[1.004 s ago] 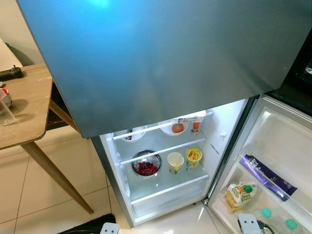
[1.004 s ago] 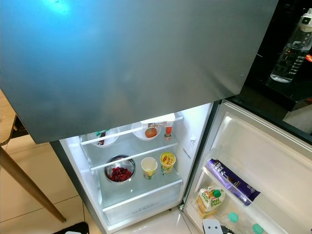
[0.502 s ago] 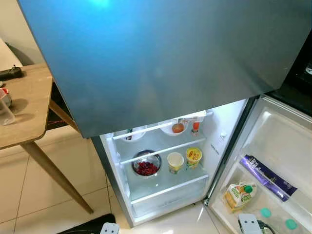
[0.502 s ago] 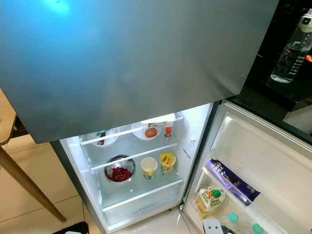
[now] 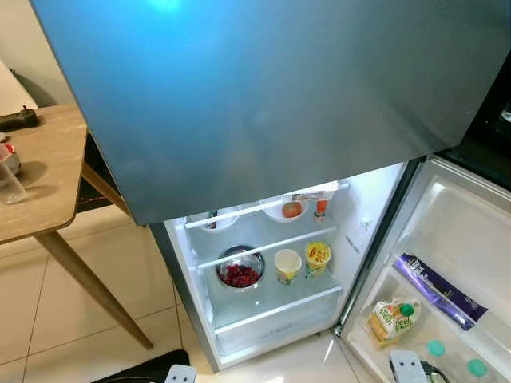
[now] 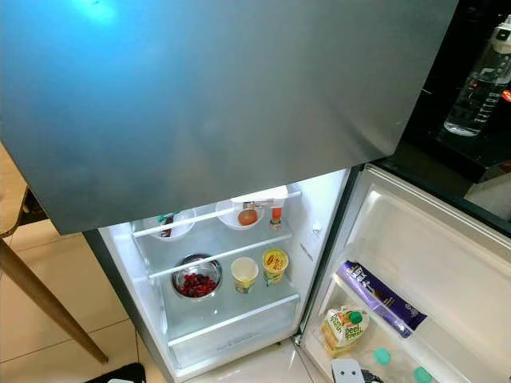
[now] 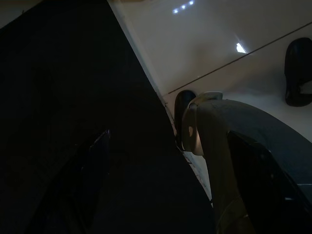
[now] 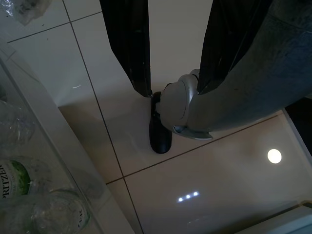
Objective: Restocking fridge
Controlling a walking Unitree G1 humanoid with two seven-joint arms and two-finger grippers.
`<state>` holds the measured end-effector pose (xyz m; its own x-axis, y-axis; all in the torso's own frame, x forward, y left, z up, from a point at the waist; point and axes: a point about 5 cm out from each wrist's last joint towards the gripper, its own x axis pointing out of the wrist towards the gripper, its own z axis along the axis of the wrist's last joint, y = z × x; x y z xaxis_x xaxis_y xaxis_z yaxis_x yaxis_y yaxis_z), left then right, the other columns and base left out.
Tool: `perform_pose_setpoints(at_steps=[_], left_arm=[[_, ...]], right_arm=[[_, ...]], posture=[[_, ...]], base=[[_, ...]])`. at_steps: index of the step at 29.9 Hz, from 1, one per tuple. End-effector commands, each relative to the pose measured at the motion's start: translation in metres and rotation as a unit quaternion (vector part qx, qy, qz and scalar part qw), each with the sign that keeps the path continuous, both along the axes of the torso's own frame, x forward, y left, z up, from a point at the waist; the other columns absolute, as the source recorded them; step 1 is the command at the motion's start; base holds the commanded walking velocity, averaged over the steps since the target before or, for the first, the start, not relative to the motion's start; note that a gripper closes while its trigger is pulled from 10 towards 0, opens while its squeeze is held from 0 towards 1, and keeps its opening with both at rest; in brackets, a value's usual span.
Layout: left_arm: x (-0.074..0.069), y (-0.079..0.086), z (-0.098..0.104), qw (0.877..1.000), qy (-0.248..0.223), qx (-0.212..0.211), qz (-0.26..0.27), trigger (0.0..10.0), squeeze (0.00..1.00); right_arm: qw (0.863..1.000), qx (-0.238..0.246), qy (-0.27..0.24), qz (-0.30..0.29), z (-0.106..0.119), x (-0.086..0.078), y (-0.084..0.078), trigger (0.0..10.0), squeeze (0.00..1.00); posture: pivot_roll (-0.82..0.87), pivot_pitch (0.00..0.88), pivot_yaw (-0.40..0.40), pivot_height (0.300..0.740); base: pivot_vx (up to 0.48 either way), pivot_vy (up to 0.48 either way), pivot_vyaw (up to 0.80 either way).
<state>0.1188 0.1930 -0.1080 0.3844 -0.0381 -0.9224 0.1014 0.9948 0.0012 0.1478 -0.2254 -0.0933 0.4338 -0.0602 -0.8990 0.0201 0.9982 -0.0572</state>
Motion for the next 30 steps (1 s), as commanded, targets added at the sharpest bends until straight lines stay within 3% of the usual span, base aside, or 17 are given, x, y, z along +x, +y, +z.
perform_pose_setpoints(at_steps=[1,30], left_arm=[[-0.001,-0.001,-0.001,1.0,0.005,0.001,-0.002,10.0,0.0],[-0.006,-0.009,-0.003,1.0,0.011,-0.008,0.004,10.0,0.0]], right_arm=[[1.0,0.0,0.002,0.001,0.0,0.001,0.001,10.0,0.0],[1.0,-0.009,0.005,-0.005,0.001,-0.003,-0.009,10.0,0.0]], posture=[[-0.05,0.0,-0.027,0.74],[-0.06,0.0,-0.043,0.74]], base=[[0.0,0.0,0.0],[0.0,0.0,0.0]])
